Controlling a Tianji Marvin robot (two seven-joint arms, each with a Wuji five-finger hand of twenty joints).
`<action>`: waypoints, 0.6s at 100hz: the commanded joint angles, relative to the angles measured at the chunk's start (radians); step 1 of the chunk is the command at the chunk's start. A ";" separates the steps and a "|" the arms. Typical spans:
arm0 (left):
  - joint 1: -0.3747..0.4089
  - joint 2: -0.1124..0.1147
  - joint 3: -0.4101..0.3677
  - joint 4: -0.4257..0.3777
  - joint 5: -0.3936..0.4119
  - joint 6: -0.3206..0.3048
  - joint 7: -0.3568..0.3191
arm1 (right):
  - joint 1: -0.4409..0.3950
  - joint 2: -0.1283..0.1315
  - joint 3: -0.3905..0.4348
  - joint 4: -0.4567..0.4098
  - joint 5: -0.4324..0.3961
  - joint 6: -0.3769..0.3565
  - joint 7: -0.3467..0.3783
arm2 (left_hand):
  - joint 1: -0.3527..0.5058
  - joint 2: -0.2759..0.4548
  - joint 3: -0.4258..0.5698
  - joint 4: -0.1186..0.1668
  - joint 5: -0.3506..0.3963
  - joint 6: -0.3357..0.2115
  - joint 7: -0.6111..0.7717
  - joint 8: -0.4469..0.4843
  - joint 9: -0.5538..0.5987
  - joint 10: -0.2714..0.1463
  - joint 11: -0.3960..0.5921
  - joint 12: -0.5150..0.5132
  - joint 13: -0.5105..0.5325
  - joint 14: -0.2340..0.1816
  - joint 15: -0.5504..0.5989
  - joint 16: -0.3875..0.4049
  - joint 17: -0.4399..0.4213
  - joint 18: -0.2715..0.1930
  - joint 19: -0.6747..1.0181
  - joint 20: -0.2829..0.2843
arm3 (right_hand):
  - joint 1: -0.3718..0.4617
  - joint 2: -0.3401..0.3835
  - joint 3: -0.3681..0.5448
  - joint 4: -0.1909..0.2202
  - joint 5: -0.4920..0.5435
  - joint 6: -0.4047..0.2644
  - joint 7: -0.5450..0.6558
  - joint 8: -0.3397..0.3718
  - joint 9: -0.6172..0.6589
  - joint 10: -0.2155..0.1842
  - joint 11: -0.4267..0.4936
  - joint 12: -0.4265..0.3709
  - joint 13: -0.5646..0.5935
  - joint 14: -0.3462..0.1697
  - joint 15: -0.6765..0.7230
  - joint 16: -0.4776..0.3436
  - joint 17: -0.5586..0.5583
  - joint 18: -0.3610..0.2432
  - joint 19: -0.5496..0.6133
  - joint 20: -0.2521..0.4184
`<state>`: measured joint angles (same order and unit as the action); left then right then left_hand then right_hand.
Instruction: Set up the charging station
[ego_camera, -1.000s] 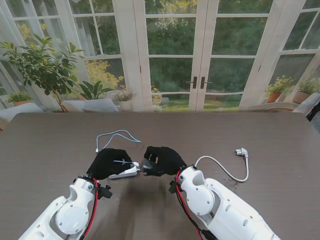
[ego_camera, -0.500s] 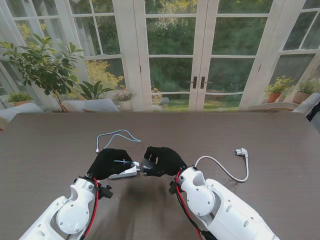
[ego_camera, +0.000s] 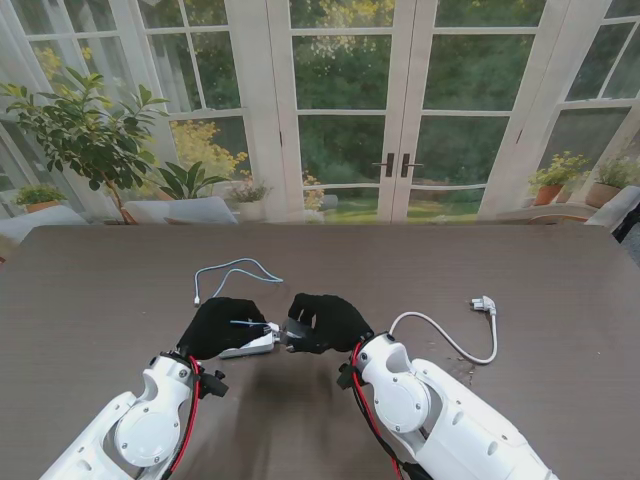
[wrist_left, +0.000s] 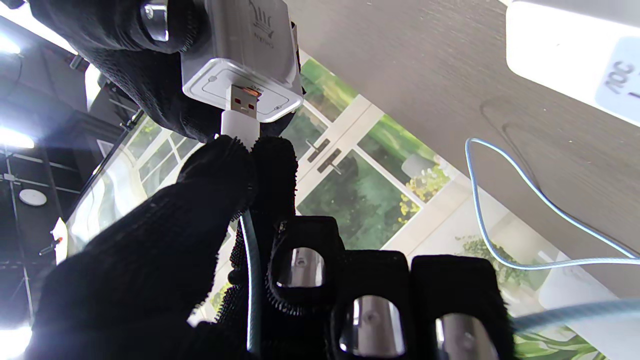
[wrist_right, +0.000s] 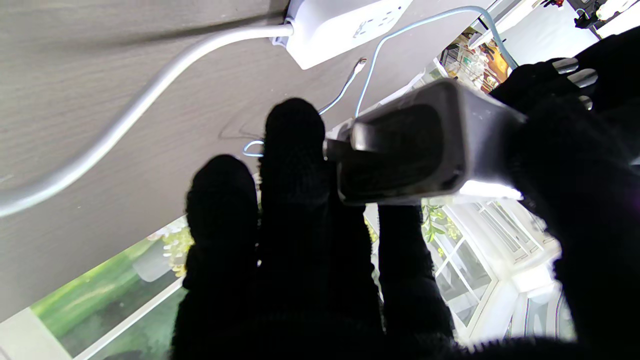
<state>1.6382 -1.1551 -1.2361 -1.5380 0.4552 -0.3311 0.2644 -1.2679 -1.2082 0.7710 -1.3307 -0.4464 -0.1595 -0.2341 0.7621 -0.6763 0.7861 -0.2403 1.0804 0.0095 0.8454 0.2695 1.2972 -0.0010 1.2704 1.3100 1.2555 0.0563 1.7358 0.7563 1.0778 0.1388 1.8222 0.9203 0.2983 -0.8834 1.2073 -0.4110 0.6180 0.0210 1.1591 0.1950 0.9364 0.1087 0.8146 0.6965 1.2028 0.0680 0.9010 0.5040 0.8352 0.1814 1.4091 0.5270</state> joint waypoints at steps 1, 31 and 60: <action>0.002 -0.009 0.005 0.004 -0.005 0.000 -0.019 | -0.007 -0.008 -0.002 -0.015 0.002 -0.004 0.009 | 0.017 0.018 -0.008 0.000 0.038 0.023 0.006 -0.002 0.043 0.014 0.074 0.000 0.017 -0.050 0.087 -0.002 0.040 -0.102 0.272 0.007 | 0.181 0.068 0.166 0.067 0.091 -0.178 0.270 0.054 0.069 -0.075 0.102 0.040 0.037 -0.014 0.027 0.063 -0.001 -0.003 0.042 0.011; -0.005 -0.011 0.016 0.018 -0.015 -0.005 -0.017 | -0.010 -0.011 0.000 -0.018 0.018 -0.005 0.009 | 0.019 0.018 -0.007 -0.001 0.038 0.025 0.007 -0.002 0.043 0.019 0.072 0.000 0.017 -0.049 0.087 -0.003 0.040 -0.100 0.272 0.007 | 0.189 0.061 0.169 0.068 0.099 -0.166 0.270 0.054 0.077 -0.067 0.103 0.039 0.048 -0.011 0.028 0.062 0.010 -0.003 0.042 0.011; -0.010 -0.011 0.024 0.025 -0.023 -0.005 -0.022 | -0.014 -0.015 0.002 -0.018 0.031 -0.007 0.002 | 0.018 0.020 -0.008 -0.001 0.038 0.029 0.006 -0.002 0.043 0.019 0.072 0.000 0.017 -0.047 0.086 -0.003 0.040 -0.099 0.272 0.007 | 0.198 0.052 0.175 0.068 0.111 -0.156 0.271 0.056 0.097 -0.055 0.102 0.035 0.078 -0.009 0.027 0.062 0.041 -0.003 0.044 0.011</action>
<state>1.6275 -1.1585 -1.2177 -1.5174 0.4363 -0.3343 0.2662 -1.2774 -1.2123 0.7745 -1.3343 -0.4180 -0.1602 -0.2394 0.7621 -0.6701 0.7858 -0.2403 1.0804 0.0118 0.8451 0.2698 1.2972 -0.0005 1.2704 1.3098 1.2555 0.0563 1.7357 0.7562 1.0778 0.1388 1.8222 0.9203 0.3089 -0.8958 1.2074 -0.4110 0.6293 0.0426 1.1590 0.1951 0.9514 0.1270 0.8149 0.6965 1.2233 0.0769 0.9011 0.5040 0.8576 0.1874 1.4090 0.5271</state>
